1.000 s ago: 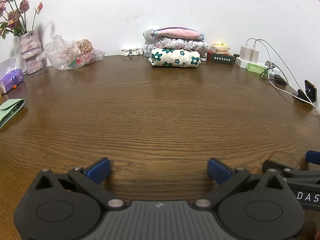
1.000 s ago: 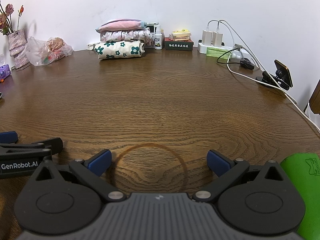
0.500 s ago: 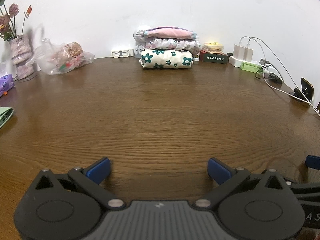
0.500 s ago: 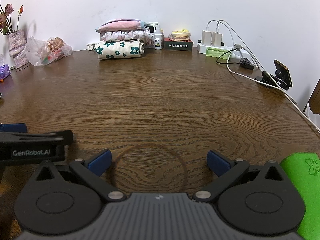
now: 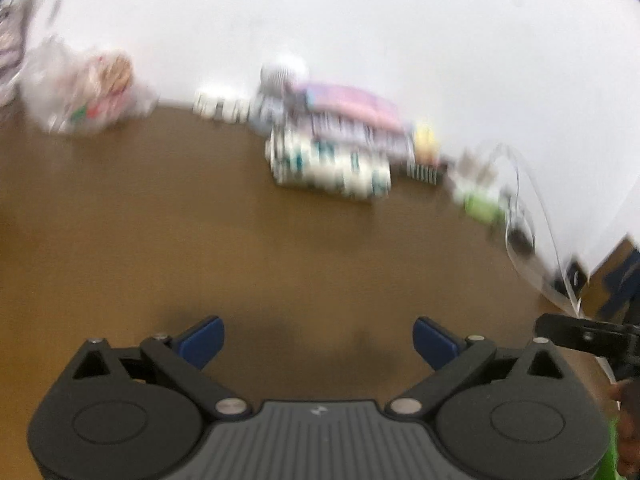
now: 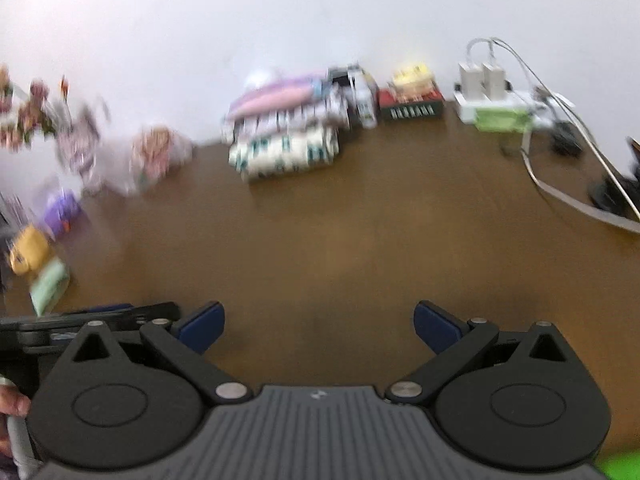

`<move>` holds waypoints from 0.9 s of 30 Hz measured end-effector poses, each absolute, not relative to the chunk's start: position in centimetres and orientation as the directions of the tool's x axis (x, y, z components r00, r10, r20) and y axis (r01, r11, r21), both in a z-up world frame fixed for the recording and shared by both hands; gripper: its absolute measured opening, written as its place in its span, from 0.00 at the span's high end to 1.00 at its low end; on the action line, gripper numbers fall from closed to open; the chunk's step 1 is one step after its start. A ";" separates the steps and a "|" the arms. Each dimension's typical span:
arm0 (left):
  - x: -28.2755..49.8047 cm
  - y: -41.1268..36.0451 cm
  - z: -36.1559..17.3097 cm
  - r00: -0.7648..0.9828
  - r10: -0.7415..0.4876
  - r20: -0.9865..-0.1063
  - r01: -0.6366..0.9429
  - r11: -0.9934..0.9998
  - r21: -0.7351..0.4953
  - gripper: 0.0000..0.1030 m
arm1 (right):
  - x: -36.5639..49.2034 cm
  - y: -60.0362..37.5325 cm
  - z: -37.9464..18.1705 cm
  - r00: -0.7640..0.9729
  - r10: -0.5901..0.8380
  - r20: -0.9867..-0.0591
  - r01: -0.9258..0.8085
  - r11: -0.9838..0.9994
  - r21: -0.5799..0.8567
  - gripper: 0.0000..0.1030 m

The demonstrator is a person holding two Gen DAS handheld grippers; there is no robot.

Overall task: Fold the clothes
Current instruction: 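Reach both grippers to the clothes stack and grasp the cream flowered garment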

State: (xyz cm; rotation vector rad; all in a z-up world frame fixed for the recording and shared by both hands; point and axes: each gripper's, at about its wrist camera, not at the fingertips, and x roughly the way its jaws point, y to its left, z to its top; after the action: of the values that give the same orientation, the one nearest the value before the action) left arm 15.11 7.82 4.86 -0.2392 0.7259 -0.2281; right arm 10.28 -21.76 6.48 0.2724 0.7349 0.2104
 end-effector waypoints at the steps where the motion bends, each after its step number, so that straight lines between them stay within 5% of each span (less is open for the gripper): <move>1: 16.9 8.4 5.2 0.747 -0.265 -0.609 0.099 0.951 -0.293 0.04 | 12.4 -22.0 6.4 0.727 0.289 -0.623 -0.087 0.939 0.334 0.00; 6: 24.9 8.0 4.9 0.836 -0.269 -0.478 0.160 0.953 -0.255 0.15 | 22.4 -21.6 5.3 0.762 0.309 -0.569 -0.086 0.919 0.384 0.01; 12: 31.5 5.0 3.5 0.831 -0.196 -0.521 0.174 0.980 -0.091 0.19 | 28.1 -19.9 3.8 0.770 0.344 -0.536 -0.125 0.907 0.403 0.11; 15: 33.4 4.7 2.7 0.831 -0.212 -0.514 0.173 0.977 -0.122 0.20 | 29.6 -19.1 3.2 0.764 0.349 -0.543 -0.133 0.908 0.397 0.27; 18: 35.2 5.5 1.7 0.796 -0.271 -0.541 0.157 0.956 -0.249 0.53 | 31.1 -18.3 2.6 0.758 0.353 -0.549 -0.140 0.910 0.390 0.37; 23: 33.8 5.3 2.4 0.808 -0.299 -0.508 0.177 0.945 -0.275 0.80 | 33.6 -17.0 1.6 0.747 0.359 -0.559 -0.154 0.912 0.380 0.92; 27: 29.8 5.9 6.9 0.836 -0.371 -0.403 0.228 0.905 -0.360 0.85 | 28.7 -18.0 8.1 0.792 0.449 -0.413 -0.272 0.866 0.420 0.97</move>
State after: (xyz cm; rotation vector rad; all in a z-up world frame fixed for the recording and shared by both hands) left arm 29.83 5.89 6.87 -0.3066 0.4850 -0.3224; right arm 28.71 -17.97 8.13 0.3519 0.5271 0.3965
